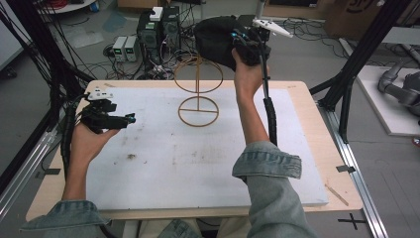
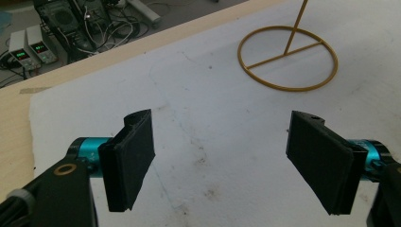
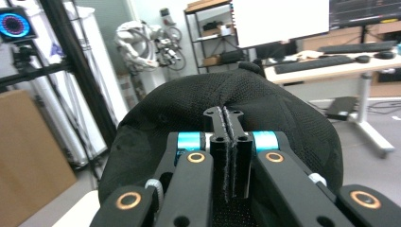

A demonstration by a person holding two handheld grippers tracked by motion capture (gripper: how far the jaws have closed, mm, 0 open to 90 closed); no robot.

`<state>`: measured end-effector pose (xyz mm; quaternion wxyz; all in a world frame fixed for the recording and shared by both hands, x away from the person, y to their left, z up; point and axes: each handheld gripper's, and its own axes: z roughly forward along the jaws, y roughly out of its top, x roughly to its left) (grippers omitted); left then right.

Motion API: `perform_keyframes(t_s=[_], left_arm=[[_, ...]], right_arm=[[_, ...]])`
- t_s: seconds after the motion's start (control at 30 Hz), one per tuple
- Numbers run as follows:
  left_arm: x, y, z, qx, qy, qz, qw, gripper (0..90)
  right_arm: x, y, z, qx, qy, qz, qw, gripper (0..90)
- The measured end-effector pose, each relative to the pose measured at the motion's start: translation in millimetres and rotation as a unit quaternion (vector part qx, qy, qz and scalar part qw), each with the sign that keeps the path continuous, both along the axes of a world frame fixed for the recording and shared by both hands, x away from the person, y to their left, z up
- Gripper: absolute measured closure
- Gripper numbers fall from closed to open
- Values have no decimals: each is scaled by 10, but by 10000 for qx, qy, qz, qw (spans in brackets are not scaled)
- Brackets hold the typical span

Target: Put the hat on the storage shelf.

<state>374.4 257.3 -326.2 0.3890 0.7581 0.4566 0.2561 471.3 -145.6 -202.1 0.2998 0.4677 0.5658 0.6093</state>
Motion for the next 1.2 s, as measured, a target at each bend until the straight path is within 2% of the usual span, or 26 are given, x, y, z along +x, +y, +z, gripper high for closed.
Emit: perform_keyframes(t_s=[0.23, 0.37, 0.57, 0.8, 1.03, 1.07, 1.1, 1.2], left_arm=[[-13, 20, 10, -15, -19, 15, 10000, 244], [-23, 28, 16, -26, -30, 21, 10000, 244], [-26, 28, 20, -4, -26, 6, 10000, 244], [-17, 15, 11, 27, -1, -3, 10000, 244], [-19, 12, 11, 8, -5, -7, 10000, 244], [-18, 15, 11, 23, 5, -10, 10000, 244], [-18, 15, 11, 23, 5, -10, 10000, 244], [-20, 17, 15, 23, 5, -21, 10000, 244]], right_arm=[[-19, 251, -62, -99, 14, 302, 9995, 900], [-31, 400, -162, -247, 82, 497, 9984, 900], [-44, 449, -288, -324, 134, 594, 9976, 900], [-73, 456, -343, -321, 135, 699, 9969, 900], [-112, 492, -360, -525, 60, 754, 9958, 900], [-130, 521, -370, -653, 35, 752, 9950, 900], [-130, 521, -370, -653, 35, 752, 9950, 900], [-158, 584, -390, -898, -6, 793, 9928, 900]])
